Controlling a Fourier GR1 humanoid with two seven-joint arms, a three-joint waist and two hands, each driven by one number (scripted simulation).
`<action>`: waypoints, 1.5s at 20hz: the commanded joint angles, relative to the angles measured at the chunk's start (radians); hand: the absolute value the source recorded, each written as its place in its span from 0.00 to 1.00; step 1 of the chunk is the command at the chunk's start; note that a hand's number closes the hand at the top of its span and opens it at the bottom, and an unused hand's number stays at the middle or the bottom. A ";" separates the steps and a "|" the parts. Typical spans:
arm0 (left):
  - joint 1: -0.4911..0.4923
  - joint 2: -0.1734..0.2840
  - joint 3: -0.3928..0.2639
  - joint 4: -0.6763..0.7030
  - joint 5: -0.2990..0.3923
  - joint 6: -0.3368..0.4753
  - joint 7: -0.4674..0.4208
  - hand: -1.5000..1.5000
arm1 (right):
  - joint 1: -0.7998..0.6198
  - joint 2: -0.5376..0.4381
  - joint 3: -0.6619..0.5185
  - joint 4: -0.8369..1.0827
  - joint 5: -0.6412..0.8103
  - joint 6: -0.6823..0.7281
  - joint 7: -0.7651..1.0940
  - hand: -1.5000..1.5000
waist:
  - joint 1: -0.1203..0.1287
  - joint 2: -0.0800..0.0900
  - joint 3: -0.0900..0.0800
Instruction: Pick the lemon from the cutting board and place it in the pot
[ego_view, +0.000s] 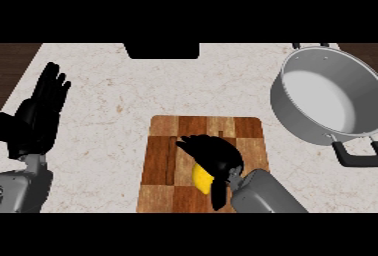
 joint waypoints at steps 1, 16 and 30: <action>-0.023 -0.026 0.012 0.047 -0.019 -0.026 -0.026 0.50 | 0.039 -0.023 -0.016 -0.011 0.064 0.012 -0.051 0.00 | -0.003 0.000 0.000; 0.007 -0.027 0.074 -0.053 -0.021 -0.062 0.068 0.50 | 0.021 0.042 0.000 0.188 0.240 -0.097 -0.273 1.00 | 0.001 0.000 0.000; 0.027 -0.095 0.029 -0.025 -0.064 -0.062 -0.005 0.50 | 0.039 0.081 0.055 0.112 0.059 -0.400 0.257 1.00 | 0.017 0.001 0.000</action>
